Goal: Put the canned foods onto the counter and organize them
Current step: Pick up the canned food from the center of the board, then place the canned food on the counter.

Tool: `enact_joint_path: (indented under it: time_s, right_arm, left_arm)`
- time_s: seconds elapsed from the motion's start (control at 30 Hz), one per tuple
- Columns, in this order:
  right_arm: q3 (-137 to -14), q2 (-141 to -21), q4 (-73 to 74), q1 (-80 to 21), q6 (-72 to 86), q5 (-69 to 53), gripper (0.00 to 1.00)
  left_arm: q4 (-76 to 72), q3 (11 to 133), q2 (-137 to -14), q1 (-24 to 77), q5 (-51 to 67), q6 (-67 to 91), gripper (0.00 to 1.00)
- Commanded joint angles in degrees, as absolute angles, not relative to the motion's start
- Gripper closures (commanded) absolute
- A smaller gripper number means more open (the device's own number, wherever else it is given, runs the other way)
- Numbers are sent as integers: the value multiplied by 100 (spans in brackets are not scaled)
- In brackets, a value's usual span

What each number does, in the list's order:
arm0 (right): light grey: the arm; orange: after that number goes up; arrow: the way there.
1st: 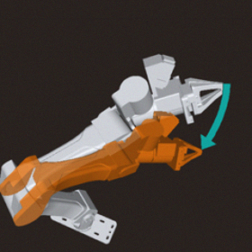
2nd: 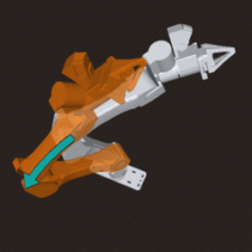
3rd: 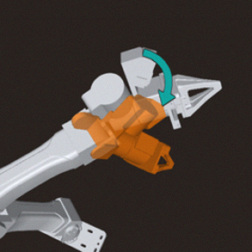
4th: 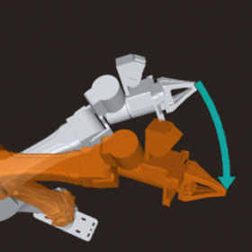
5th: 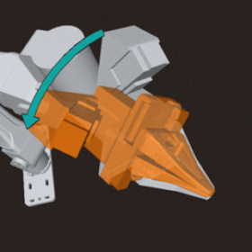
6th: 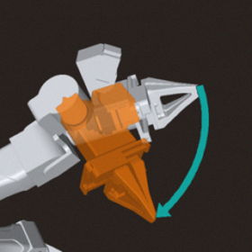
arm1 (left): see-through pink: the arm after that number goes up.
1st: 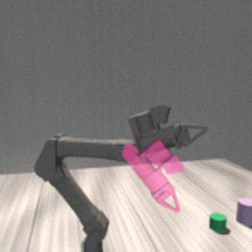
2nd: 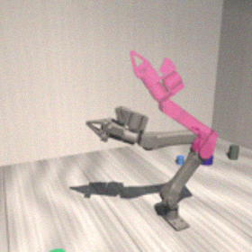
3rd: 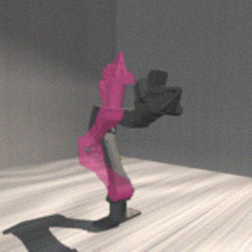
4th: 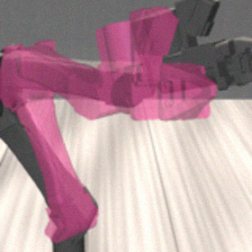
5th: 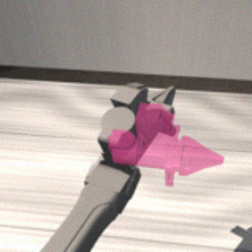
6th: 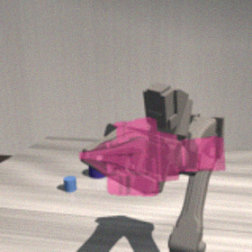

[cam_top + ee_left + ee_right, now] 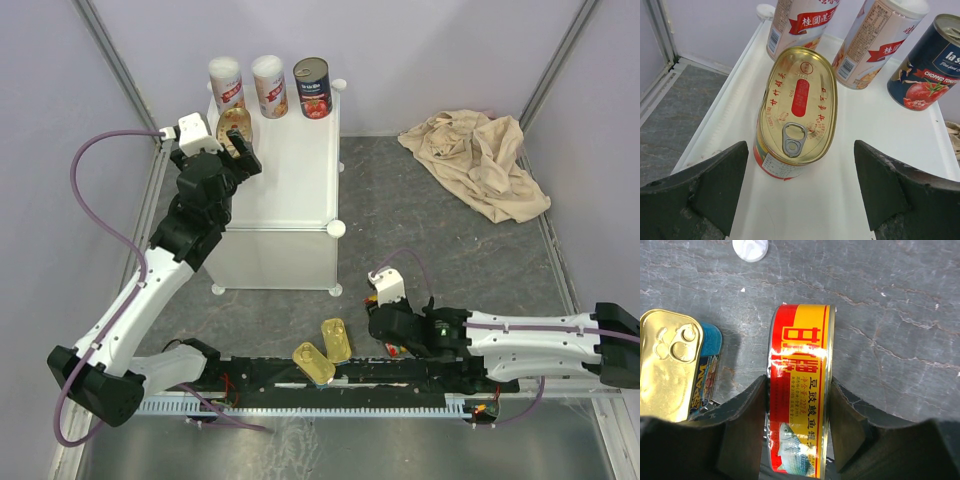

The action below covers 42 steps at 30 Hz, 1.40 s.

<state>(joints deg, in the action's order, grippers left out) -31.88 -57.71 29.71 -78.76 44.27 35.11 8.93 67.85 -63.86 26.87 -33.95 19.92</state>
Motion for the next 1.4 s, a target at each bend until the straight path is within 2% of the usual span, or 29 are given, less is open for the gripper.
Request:
enact_joint_path:
  time_s: [0.0,0.23,0.5,0.9,1.37]
  right_arm:
    - [-3707,-5456,3130,-7913,4299,4084,96]
    - [-4185,-5085,3712,-7914,3997,4666,96]
    - [-5548,-4996,4102,-7910,2987,5521,97]
    - [-7609,-5963,3272,-7885,554,6098,98]
    - [-9049,-7280,2237,-7840,-1456,5895,99]
  left_arm:
    - [712,6768,-6171,2711,-3372,2128,8]
    - [700,6742,-6154,2716,-3324,2151,8]
    - [699,6732,-6138,2716,-3322,2196,8]
    - [695,6802,-6111,2712,-3094,2197,8]
    - [715,6719,-5905,2716,-3116,2131,8]
